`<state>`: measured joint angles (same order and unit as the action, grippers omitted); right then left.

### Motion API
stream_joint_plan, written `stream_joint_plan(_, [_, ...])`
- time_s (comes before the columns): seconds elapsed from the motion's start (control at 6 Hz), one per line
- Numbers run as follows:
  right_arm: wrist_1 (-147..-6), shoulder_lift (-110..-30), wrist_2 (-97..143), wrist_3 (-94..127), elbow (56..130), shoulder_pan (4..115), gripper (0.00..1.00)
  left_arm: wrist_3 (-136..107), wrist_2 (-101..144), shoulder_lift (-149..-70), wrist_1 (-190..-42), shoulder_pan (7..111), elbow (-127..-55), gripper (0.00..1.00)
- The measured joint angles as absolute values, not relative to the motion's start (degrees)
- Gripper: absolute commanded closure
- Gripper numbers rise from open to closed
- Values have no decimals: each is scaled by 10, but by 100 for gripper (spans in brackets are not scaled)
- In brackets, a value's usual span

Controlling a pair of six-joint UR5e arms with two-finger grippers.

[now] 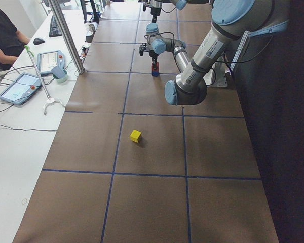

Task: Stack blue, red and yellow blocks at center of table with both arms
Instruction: 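Lower the red cube onto the blue cube and open the left gripper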

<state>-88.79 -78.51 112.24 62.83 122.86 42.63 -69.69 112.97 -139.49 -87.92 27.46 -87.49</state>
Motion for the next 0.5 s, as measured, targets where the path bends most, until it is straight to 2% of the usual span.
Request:
stream_joint_plan(0.33, [-888,-785,1122,629,1229,426,0,-696,1123,-1404,-880,273,-866,100])
stream_joint_plan(0.5, [-888,-786,1122,629,1229,426,0,-695,1118,-1407,-880,273,-861,92])
